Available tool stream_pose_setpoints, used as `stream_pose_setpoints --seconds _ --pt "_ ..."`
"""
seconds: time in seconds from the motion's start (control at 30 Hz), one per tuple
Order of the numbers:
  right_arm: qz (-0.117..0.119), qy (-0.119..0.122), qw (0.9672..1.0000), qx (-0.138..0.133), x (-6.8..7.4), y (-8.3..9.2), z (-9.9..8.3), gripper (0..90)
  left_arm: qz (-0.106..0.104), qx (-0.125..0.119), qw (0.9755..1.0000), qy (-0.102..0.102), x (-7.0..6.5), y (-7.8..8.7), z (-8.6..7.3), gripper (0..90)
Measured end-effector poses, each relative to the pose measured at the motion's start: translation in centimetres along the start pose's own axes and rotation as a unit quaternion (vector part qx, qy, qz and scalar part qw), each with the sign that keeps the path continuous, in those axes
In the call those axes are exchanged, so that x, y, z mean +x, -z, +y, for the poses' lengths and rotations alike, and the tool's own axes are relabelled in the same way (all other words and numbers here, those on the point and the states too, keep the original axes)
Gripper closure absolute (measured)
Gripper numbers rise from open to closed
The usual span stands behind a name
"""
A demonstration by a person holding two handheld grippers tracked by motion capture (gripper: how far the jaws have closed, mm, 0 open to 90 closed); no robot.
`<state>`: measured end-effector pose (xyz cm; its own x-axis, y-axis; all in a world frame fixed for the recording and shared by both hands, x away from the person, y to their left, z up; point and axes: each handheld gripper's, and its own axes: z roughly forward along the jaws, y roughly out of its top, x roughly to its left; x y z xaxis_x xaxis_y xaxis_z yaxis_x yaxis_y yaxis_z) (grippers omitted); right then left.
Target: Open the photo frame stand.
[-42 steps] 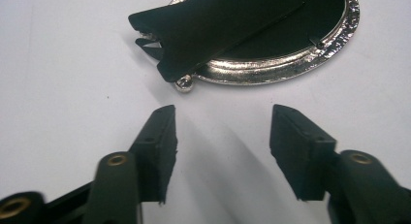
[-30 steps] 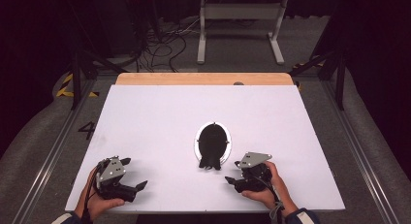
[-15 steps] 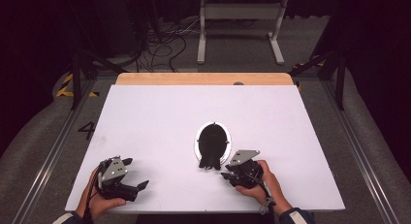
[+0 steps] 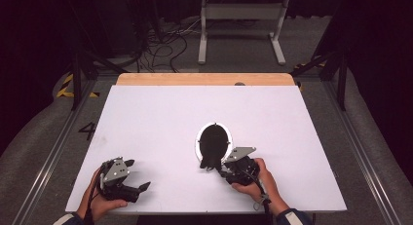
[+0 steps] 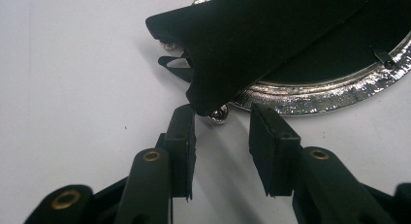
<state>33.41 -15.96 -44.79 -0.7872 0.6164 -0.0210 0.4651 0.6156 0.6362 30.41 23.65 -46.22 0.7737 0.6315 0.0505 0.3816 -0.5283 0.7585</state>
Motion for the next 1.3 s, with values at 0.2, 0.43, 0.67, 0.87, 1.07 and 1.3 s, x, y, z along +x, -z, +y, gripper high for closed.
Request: stream_pose_setpoints --seconds 0.2,0.43,0.67,0.87,1.07,1.3 --pt "-0.002 -0.014 0.9999 0.000 0.1 0.0 0.0 63.5 0.001 0.002 1.0000 0.001 0.0 0.0 0.0 6.8" --pt "-0.007 -0.030 0.9995 -0.009 0.4 -0.2 0.2 61.0 0.000 0.002 1.0000 0.002 -0.1 0.0 0.0 6.9" --pt "-0.018 -0.049 0.9985 -0.014 0.6 -0.5 0.2 58.2 0.000 0.002 1.0000 0.000 0.0 0.0 0.0 7.2" --pt "-0.016 -0.065 0.9976 -0.017 0.1 -0.2 -0.1 60.9 -0.002 0.002 1.0000 -0.001 0.0 0.0 0.0 7.2" --pt "-0.014 -0.073 0.9971 -0.018 -0.1 -0.1 -0.2 61.6 -0.001 0.002 1.0000 -0.001 -0.1 0.0 0.0 7.2" --pt "0.001 -0.082 0.9964 -0.023 -0.5 0.3 -0.4 67.9 -0.002 0.003 1.0000 -0.003 0.0 0.0 0.0 7.3"
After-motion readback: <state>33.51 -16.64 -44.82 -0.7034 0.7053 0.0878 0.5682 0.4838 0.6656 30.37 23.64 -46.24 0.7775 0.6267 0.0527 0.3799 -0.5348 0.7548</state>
